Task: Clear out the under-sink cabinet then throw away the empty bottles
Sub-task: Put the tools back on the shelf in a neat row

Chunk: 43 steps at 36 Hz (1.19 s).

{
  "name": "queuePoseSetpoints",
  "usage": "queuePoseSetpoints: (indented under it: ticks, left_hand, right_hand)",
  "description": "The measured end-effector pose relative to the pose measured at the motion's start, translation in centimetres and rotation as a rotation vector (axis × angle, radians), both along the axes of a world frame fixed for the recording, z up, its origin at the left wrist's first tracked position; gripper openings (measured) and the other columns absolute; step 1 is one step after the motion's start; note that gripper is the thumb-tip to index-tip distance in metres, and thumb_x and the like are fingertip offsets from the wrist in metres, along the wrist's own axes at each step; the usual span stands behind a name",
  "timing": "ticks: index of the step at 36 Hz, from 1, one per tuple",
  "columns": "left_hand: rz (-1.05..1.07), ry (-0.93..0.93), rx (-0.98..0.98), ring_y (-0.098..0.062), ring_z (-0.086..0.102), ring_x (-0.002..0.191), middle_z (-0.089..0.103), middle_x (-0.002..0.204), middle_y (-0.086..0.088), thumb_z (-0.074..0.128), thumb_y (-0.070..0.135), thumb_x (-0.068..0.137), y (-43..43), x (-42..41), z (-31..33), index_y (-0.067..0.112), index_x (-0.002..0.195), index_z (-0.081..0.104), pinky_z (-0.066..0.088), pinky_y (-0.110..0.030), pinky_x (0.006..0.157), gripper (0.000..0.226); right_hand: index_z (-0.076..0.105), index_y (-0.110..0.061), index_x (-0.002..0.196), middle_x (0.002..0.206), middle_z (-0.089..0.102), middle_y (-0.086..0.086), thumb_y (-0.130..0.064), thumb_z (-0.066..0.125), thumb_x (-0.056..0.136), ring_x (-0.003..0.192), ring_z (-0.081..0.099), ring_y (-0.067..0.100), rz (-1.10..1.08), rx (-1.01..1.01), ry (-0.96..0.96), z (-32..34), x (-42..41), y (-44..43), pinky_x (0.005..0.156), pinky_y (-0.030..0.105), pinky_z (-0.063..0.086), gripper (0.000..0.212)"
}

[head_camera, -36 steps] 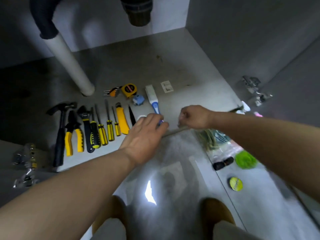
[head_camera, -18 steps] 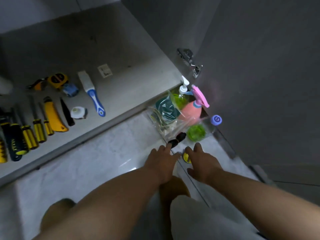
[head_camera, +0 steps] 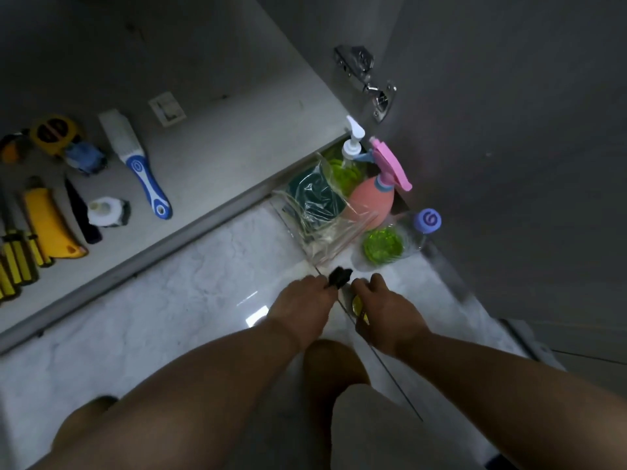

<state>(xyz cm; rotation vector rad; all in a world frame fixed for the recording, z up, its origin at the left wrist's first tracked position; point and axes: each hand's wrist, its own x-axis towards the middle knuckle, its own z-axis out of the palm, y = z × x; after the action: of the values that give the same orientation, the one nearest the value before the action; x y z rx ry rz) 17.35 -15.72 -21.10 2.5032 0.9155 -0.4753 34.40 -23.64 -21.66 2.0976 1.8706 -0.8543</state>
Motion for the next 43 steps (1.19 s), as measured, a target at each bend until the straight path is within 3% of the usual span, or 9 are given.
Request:
queuePoseSetpoints:
  ticks: [5, 12, 18, 21, 25, 30, 32, 36, 43]
  left_hand:
    - [0.054, -0.112, -0.199, -0.018, 0.059, 0.107, 0.059, 0.117, 0.003, 0.054, 0.034, 0.099, 1.1, -4.2, 2.7, 0.026, 0.112, 0.062, 0.047, -0.03, 0.086, 0.017]
    - [0.093, -0.128, -0.119, -0.012, 0.055, 0.078, 0.06, 0.094, 0.014, 0.053, 0.027, 0.096, 4.8, -10.9, 9.9, 0.033, 0.099, 0.048, 0.047, -0.031, 0.069, 0.008]
    - [0.507, -0.297, 0.018, -0.015, 0.062, 0.074, 0.066, 0.086, 0.01, 0.061, 0.028, 0.093, 9.3, -15.8, 14.6, 0.035, 0.101, 0.044, 0.047, -0.029, 0.062, 0.021]
    - [0.816, -0.457, 0.047, -0.002, 0.063, 0.077, 0.068, 0.084, 0.016, 0.068, 0.026, 0.09, 11.2, -17.5, 15.0, 0.032, 0.1, 0.058, 0.042, -0.013, 0.061, 0.016]
    - [1.155, -0.641, -0.034, -0.011, 0.068, 0.084, 0.072, 0.081, 0.012, 0.071, 0.02, 0.091, 13.4, -18.8, 14.0, 0.025, 0.093, 0.071, 0.048, -0.019, 0.071, 0.005]
    - [1.322, -0.773, -0.138, -0.021, 0.073, 0.087, 0.075, 0.083, 0.004, 0.07, 0.016, 0.093, 14.7, -19.9, 12.7, 0.03, 0.08, 0.068, 0.058, -0.035, 0.084, 0.019]
    - [1.39, -0.849, -0.189, -0.023, 0.073, 0.086, 0.076, 0.087, -0.002, 0.07, 0.014, 0.093, 15.2, -20.4, 12.3, 0.028, 0.085, 0.068, 0.06, -0.037, 0.086, 0.016]
    - [1.489, -0.918, -0.234, -0.007, 0.069, 0.064, 0.074, 0.086, -0.004, 0.066, 0.011, 0.096, 15.8, -21.2, 12.1, 0.019, 0.087, 0.068, 0.056, -0.024, 0.065, 0.012]
    - [1.489, -0.951, -0.294, -0.018, 0.074, 0.077, 0.072, 0.088, -0.004, 0.062, 0.005, 0.097, 15.5, -21.7, 11.8, 0.015, 0.095, 0.064, 0.062, -0.031, 0.071, 0.01]
  right_hand:
    - [0.039, -0.026, 0.135, 0.119, 0.041, 0.003, -0.047, 0.069, 0.08, 0.091, 0.061, 0.034, -0.012, -0.05, 0.195, 1.2, -1.2, 0.1, 0.076, 0.042, 0.054, 0.065]
    - [0.047, -0.029, 0.11, 0.104, 0.051, -0.004, -0.043, 0.067, 0.079, 0.093, 0.057, 0.023, 0.045, -0.044, 0.374, 5.1, -4.3, 3.1, 0.083, 0.04, 0.05, 0.04]
    - [0.048, -0.025, 0.114, 0.113, 0.048, 0.0, -0.031, 0.07, 0.08, 0.093, 0.06, 0.026, 0.168, 0.177, 0.375, 10.0, -7.6, 10.1, 0.08, 0.039, 0.052, 0.041]
    - [0.05, -0.023, 0.117, 0.116, 0.05, 0.004, -0.029, 0.07, 0.082, 0.097, 0.06, 0.028, 0.165, 0.272, 0.35, 12.3, -9.4, 14.6, 0.084, 0.039, 0.05, 0.04]
    - [0.053, -0.022, 0.112, 0.104, 0.05, 0.007, -0.027, 0.071, 0.082, 0.094, 0.057, 0.029, 0.152, 0.286, 0.326, 14.2, -11.9, 20.1, 0.083, 0.036, 0.049, 0.035]
    - [0.056, -0.02, 0.104, 0.106, 0.054, 0.013, -0.03, 0.069, 0.085, 0.092, 0.06, 0.032, 0.05, 0.278, 0.278, 13.6, -15.8, 25.8, 0.083, 0.033, 0.051, 0.024]
    - [0.058, -0.019, 0.108, 0.111, 0.056, 0.016, -0.031, 0.067, 0.087, 0.097, 0.06, 0.034, 0.012, 0.299, 0.264, 12.5, -17.3, 27.6, 0.088, 0.032, 0.052, 0.025]
    - [0.053, -0.02, 0.132, 0.127, 0.05, 0.018, -0.032, 0.067, 0.09, 0.109, 0.057, 0.037, -0.061, 0.309, 0.222, 10.5, -19.5, 30.6, 0.096, 0.031, 0.048, 0.046]
    - [0.043, -0.022, 0.141, 0.135, 0.038, 0.015, -0.015, 0.066, 0.087, 0.114, 0.054, 0.036, -0.142, 0.311, 0.25, 8.9, -21.9, 33.4, 0.089, 0.028, 0.042, 0.06]
